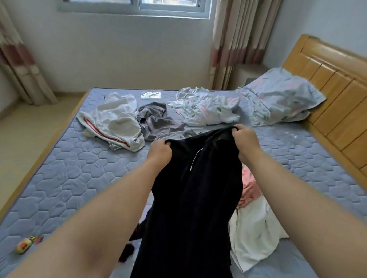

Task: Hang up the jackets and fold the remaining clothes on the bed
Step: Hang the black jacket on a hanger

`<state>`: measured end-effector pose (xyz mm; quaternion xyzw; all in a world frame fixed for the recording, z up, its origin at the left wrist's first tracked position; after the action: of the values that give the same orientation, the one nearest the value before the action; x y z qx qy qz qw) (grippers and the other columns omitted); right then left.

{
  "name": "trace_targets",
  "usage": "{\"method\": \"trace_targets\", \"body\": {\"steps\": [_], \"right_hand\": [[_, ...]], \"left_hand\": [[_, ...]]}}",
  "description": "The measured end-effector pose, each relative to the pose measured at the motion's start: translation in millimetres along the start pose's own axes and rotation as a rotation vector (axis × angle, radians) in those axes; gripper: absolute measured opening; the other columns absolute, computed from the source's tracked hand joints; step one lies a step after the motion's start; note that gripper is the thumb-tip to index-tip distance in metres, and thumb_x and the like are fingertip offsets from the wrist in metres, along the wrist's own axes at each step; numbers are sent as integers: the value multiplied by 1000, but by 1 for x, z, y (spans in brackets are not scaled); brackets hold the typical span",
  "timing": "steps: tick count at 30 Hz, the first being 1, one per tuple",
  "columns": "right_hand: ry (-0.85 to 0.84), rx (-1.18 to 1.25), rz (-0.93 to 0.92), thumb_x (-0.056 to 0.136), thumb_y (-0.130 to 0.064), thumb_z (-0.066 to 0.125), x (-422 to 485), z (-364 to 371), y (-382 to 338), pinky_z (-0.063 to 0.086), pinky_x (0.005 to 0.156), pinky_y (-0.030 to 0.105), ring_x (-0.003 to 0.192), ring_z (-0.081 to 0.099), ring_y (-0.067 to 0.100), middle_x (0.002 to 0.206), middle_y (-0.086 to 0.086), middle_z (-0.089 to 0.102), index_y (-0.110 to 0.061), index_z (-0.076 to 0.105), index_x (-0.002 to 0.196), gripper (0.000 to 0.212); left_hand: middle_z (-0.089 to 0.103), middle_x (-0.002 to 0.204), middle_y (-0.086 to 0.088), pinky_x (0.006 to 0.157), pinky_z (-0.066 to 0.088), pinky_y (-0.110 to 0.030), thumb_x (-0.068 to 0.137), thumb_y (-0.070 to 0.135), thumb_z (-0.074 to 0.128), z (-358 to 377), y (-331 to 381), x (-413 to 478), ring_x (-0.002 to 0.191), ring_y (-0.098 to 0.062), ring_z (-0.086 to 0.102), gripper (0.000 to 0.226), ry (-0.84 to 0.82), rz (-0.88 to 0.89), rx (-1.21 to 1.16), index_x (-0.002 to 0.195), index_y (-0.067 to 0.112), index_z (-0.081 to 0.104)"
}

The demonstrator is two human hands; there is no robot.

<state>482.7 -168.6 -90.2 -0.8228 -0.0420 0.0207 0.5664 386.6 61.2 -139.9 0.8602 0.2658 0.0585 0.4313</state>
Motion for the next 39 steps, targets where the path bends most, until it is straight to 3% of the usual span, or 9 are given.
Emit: {"method": "trace_targets", "body": {"steps": [6, 10, 15, 18, 24, 27, 29, 32, 39], "right_hand": [[219, -21, -269, 89, -1, 44, -17, -64, -120, 32, 52, 13, 61, 40, 11, 61, -1, 44, -9, 49, 64, 27], [-28, -361, -239, 88, -20, 57, -30, -77, -140, 33, 56, 18, 61, 47, 8, 58, -6, 52, -21, 54, 55, 33], [167, -98, -39, 87, -40, 62, -26, -145, -114, 46, 84, 22, 88, 61, 15, 92, 3, 66, -16, 68, 89, 25], [220, -291, -70, 95, -28, 56, -33, -161, -115, 35, 60, 19, 64, 49, 11, 66, -1, 51, -19, 54, 62, 34], [147, -509, -165, 88, -36, 66, -44, -166, -132, 35, 59, 20, 68, 52, 6, 72, -7, 57, -21, 61, 74, 21], [-67, -898, -15, 80, -33, 72, -43, -159, -114, 41, 60, 24, 78, 60, 15, 82, -3, 61, -20, 62, 81, 16], [131, -1032, -33, 85, -17, 62, -40, -167, -114, 31, 51, 26, 68, 54, 20, 72, 0, 53, -20, 49, 70, 20], [459, -995, 37, 87, -6, 49, -45, -184, -114, 27, 48, 25, 62, 45, 19, 71, 3, 47, -14, 42, 69, 21], [456, -391, 415, 93, -7, 45, -36, -181, -57, 39, 59, 27, 65, 46, 19, 85, 9, 49, -5, 42, 75, 19]], "left_hand": [[65, 95, -6, 71, 47, -25, 94, 37, 56, -50, 143, -16, 81, -15, 61, 28, -53, 298, -319, 95, 12, 67], [67, 88, -8, 73, 41, -24, 84, 31, 69, -56, 173, -14, 91, -18, 59, 27, -179, 509, 139, 93, 6, 72], [67, 89, -16, 80, 52, -38, 92, 29, 62, -73, 161, 2, 83, -28, 63, 24, -241, 368, -150, 86, 8, 71], [71, 95, -14, 86, 54, -37, 86, 39, 68, -58, 164, 2, 85, -23, 67, 31, -386, 369, -65, 91, 9, 72], [65, 102, -5, 84, 47, -35, 80, 29, 72, -45, 206, 5, 97, -27, 59, 28, -130, 701, 607, 105, 16, 68], [62, 97, -9, 76, 49, -35, 88, 12, 57, -57, 214, 5, 90, -32, 59, 15, 140, 714, 494, 95, 9, 70], [57, 95, -8, 78, 52, -40, 88, 8, 53, -55, 216, 3, 85, -32, 59, 16, 211, 726, 442, 92, 8, 69], [61, 98, -9, 76, 52, -37, 89, 12, 54, -51, 213, 13, 87, -33, 61, 16, 202, 616, 473, 97, 9, 68], [63, 109, -14, 74, 42, -31, 90, 14, 48, 5, 203, 30, 99, -31, 58, 28, -173, 471, 372, 113, 4, 61]]}}
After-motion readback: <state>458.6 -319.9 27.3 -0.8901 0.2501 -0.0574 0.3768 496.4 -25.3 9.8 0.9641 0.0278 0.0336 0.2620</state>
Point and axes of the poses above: each hand's wrist, its own x-axis towards the middle knuckle, its own z-axis out of the palm, y = z × x, the point moved 7 cm from there along x, towards the middle knuckle
